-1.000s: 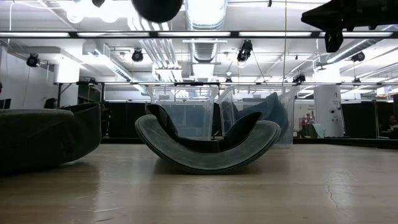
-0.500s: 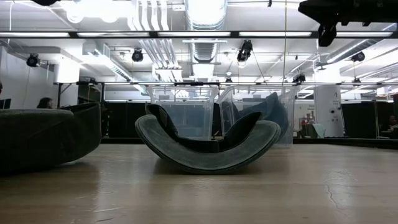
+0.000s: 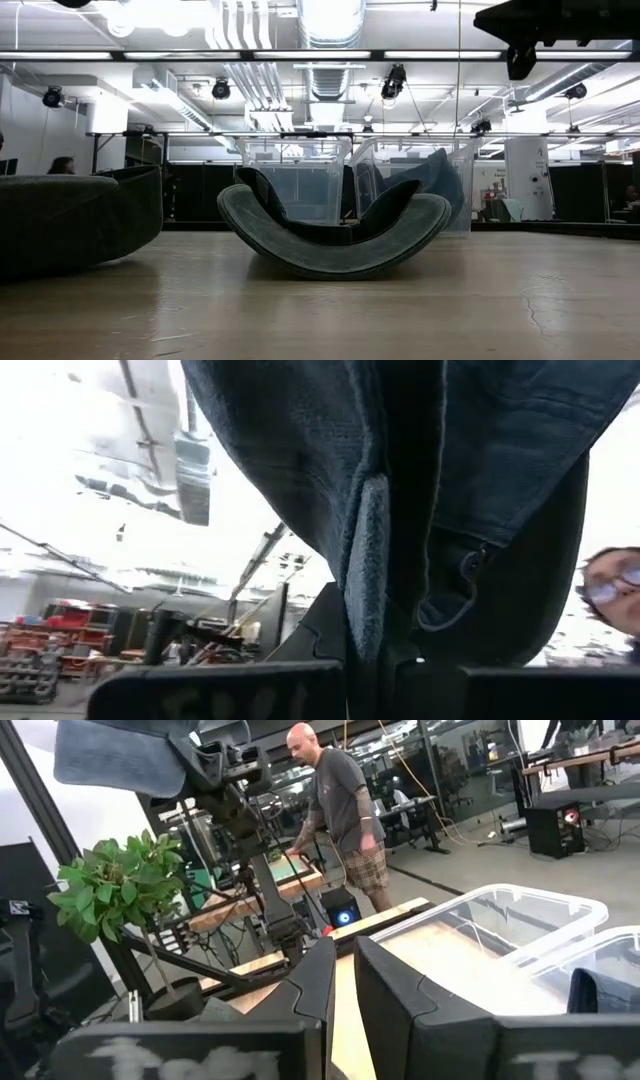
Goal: Pick & Place hat
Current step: Put the blue cap into the right transparent bin
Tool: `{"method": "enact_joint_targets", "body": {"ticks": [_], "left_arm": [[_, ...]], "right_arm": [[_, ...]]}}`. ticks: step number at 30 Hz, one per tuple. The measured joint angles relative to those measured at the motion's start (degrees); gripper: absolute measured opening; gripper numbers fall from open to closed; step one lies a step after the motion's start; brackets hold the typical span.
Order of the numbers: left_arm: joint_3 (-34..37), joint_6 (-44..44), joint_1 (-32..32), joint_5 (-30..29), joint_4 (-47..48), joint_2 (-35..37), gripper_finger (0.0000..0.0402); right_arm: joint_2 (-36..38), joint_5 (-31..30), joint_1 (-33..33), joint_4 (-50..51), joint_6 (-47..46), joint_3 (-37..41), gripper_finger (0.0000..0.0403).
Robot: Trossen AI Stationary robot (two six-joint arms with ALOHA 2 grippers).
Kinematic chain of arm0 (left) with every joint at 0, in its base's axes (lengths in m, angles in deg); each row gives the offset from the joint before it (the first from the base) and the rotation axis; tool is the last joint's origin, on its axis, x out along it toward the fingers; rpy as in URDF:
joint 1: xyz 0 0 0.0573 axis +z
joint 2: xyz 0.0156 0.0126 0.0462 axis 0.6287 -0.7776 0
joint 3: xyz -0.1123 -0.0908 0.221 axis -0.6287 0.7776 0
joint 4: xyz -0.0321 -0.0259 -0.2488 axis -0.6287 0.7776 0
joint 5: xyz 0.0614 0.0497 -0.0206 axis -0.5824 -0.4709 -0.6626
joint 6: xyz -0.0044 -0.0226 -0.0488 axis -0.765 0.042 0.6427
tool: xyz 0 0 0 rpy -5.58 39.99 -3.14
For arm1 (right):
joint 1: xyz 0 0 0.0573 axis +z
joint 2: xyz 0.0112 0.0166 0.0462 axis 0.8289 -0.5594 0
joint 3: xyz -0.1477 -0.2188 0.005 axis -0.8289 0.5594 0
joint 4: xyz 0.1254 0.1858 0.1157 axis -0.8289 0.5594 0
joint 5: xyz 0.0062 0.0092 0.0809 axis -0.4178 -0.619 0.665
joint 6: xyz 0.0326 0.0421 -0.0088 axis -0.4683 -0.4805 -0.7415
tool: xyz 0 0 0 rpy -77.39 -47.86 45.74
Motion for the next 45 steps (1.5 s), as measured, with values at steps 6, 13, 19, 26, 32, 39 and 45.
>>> {"method": "enact_joint_targets", "body": {"ticks": [6, 13, 19, 26, 32, 39, 45], "left_arm": [[-0.6, 0.1, 0.0, -14.1, 5.2, -1.6, 0.0005], [-8.0, 4.2, 0.0, -37.7, 28.7, -10.1, 0.0005], [-20.9, 3.3, 0.1, -44.1, 41.8, -21.3, 0.0005], [-36.2, -2.2, 1.2, -48.8, 49.8, -32.6, 0.0005], [-44.4, -7.9, 1.4, -50.5, 50.8, -39.3, 0.0005], [-49.2, -10.7, 1.6, -53.7, 51.0, -44.3, 0.0005], [-49.5, -10.8, 1.6, -57.7, 50.8, -44.0, 0.0005]], "right_arm": [[-0.4, 0.0, 0.0, 0.0, 0.0, 0.0, 0.0038], [-2.0, -0.1, 0.0, 0.0, 2.8, 0.0, 0.0038], [-2.2, -0.1, 0.0, -0.4, 2.8, 0.0, 0.0038], [-2.3, -0.2, 0.0, -6.1, 5.4, -0.4, 0.0038], [-3.6, -2.2, 0.0, -5.9, 9.6, -4.4, 0.0053], [-10.3, -4.8, 0.0, 4.9, 15.5, -14.0, 0.0116], [-16.8, -11.4, 0.0, 14.3, 19.2, -23.0, 0.0168]]}}
